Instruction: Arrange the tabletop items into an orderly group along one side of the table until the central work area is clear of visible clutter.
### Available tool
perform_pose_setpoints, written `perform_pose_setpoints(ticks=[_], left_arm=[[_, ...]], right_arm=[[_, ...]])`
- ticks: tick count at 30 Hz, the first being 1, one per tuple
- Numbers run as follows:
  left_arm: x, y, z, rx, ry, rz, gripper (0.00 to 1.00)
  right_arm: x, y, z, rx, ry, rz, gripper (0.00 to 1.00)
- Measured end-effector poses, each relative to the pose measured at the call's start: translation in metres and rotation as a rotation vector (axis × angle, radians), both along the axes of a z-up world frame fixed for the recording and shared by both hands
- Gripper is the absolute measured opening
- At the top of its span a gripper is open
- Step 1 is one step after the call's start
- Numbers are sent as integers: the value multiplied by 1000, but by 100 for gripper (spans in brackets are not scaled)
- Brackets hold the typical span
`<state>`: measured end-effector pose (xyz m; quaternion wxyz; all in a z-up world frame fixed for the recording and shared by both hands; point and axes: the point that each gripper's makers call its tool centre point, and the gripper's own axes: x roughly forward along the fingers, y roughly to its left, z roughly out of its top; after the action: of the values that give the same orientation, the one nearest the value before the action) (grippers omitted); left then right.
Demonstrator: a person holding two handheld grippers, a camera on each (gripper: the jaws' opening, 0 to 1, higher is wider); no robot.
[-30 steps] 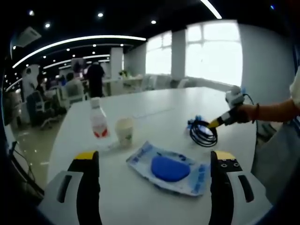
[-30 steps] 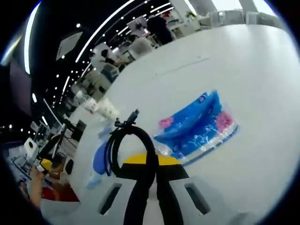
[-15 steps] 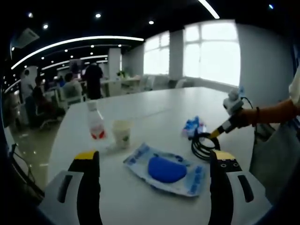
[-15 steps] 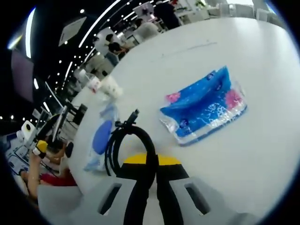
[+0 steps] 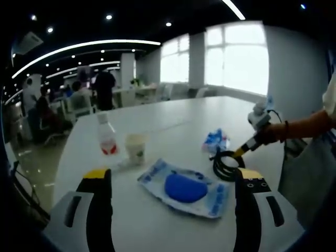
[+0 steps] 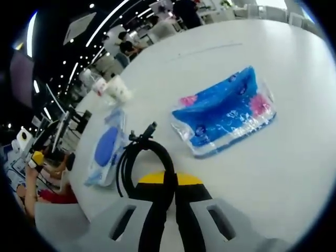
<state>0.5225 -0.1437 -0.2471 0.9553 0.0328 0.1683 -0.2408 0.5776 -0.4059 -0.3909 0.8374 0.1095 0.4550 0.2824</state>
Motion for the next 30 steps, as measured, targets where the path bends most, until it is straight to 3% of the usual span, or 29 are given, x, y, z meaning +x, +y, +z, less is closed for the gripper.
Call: perform_pose_setpoints(ticks=[9,22,24,27,30], left_arm=[[-1,-5,1,-4,2,-9,94],[-2,-9,-4,5,19,-22,94],[-2,-10,-5,7,22,-26,93],[-3,-9,-4,7,20,-27,94],[-3,-9,-4,6,19,-22,93]], right_arm=[[-3,-6,-13,-73,24,-5,5],[1,-4,-11,-61,6,-14,7],[1,-2,-9,-62,6,-8,10],[1,2,-3,-44,-5,1,23],[3,6,4,-54,-66,65,34]])
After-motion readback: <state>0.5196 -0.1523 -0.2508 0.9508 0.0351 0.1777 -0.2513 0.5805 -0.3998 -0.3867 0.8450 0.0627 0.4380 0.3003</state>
